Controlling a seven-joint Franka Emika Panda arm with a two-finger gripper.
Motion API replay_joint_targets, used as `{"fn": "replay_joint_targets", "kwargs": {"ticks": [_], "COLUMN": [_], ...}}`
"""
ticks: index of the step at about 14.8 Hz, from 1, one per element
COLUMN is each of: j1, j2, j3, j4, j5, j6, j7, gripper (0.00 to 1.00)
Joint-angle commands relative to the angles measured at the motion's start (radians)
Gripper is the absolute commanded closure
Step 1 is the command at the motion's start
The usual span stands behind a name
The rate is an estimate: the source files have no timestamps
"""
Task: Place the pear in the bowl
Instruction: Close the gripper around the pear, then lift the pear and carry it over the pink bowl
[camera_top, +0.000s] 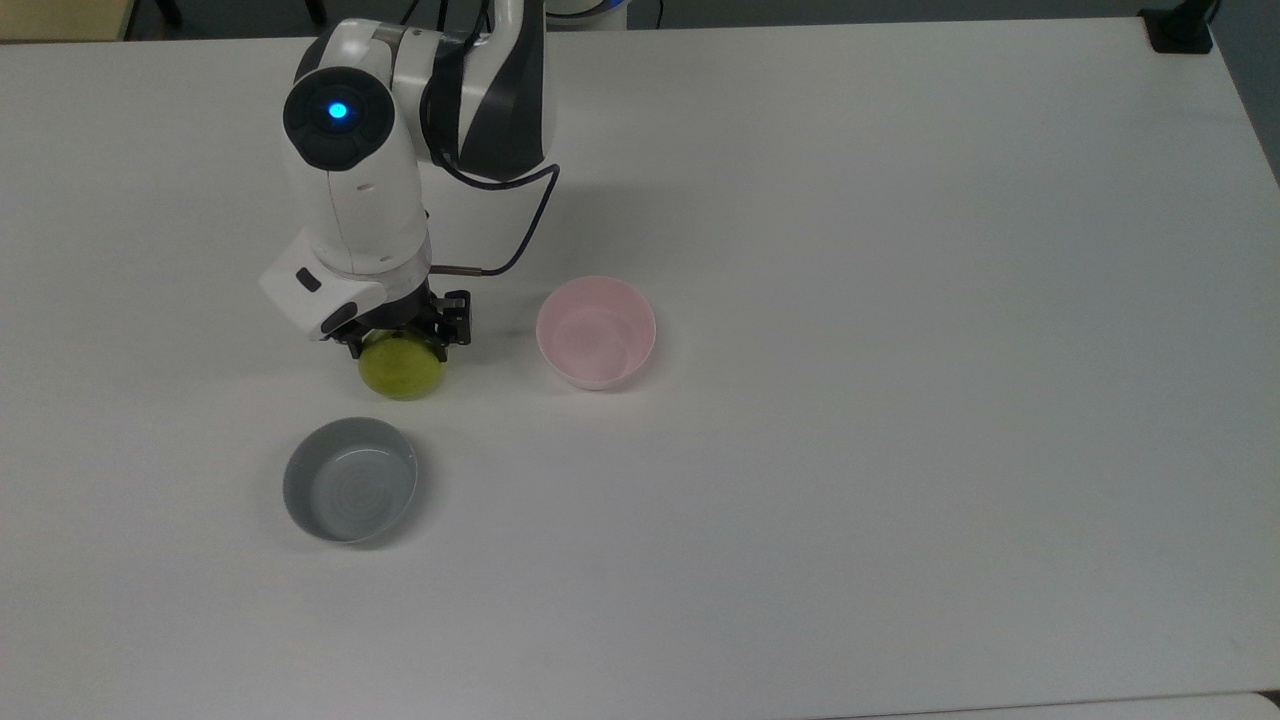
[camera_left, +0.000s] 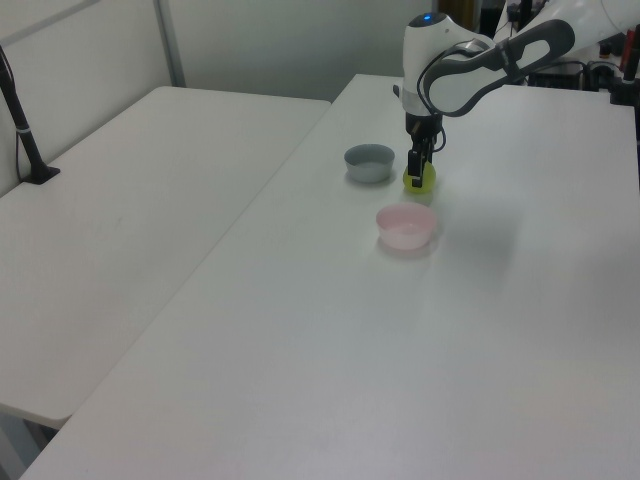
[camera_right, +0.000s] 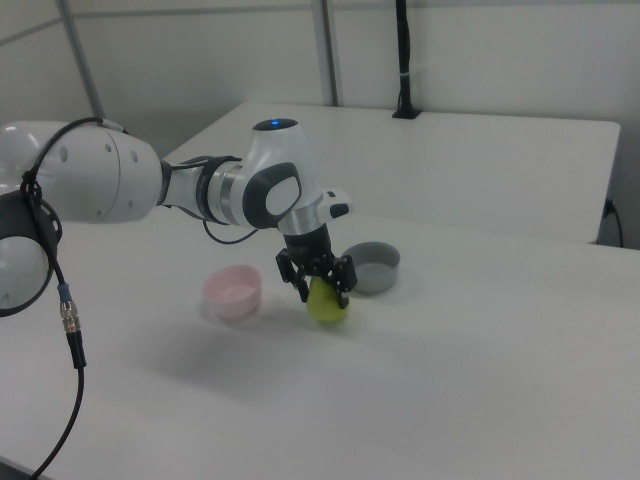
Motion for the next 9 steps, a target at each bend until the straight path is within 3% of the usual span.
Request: {"fn": "replay_joint_targets", "kwargs": {"ticks": [1, 7, 9], "j1": [-0.007, 0.007, 0.036], "j2": [-0.075, -0.199, -0.233], "j3": [-0.003, 0.014, 0.056], "j4": [-0.020, -0.018, -0.021], "j5": [-0.011, -0.008, -0.008], "j6": [-0.009, -0.165, -0.213], "j7": [-0.010, 0.053, 0.122], "gripper": [0.51, 0.50, 0.50]}}
